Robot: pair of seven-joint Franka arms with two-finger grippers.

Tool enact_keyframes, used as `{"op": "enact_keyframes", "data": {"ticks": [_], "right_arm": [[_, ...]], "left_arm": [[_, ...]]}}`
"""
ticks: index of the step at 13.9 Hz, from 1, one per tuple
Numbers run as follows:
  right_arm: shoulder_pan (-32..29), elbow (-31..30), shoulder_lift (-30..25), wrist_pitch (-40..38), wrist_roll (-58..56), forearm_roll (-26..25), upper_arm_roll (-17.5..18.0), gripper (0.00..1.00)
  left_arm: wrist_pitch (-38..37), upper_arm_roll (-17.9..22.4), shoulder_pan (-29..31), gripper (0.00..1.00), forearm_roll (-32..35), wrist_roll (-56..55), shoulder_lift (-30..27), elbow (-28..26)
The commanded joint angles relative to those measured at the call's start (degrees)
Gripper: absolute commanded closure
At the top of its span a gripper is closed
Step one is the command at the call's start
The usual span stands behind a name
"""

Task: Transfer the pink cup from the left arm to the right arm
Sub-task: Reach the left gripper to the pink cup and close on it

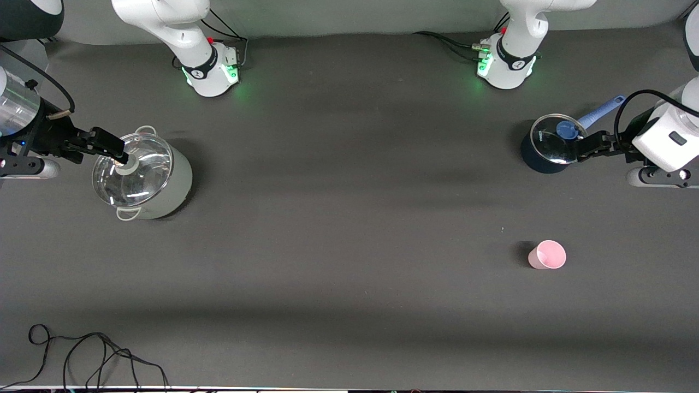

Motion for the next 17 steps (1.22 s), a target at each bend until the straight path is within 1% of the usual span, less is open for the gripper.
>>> {"op": "enact_keyframes", "data": {"ticks": [1, 8, 10, 14, 16, 17], "right_arm": [[0.3, 1.8, 0.9, -0.6, -0.9, -1.1, -0.1, 0.00], [0.4, 1.3, 1.0, -0.9, -0.3, -1.1, -0.1, 0.00], [0.5, 1.1, 1.0, -1.2, -0.1, -1.1, -0.1, 0.00], [0.5, 1.1, 0.9, -2.0, -0.3, -1.1, -0.1, 0.00], [0.5, 1.1, 0.9, -2.0, -0.3, -1.2, -0.1, 0.00], [0.5, 1.1, 0.9, -2.0, -0.3, -1.2, -0.1, 0.00]], "left_arm": [[-0.3, 0.4, -0.8, 0.00, 0.8, 0.6, 0.3, 1.0], [0.5, 0.4, -0.8, 0.00, 0.8, 0.7, 0.5, 1.6], [0.3, 0.4, -0.5, 0.00, 0.8, 3.2, 2.0, 3.8], [0.9, 1.0, 0.0, 0.00, 0.1, 24.0, 5.6, 8.2], [2.1, 1.0, 3.8, 0.00, -1.6, 35.6, 8.4, 10.4], [3.0, 1.0, 5.5, 0.00, -4.1, 40.9, 9.7, 10.9]]}}
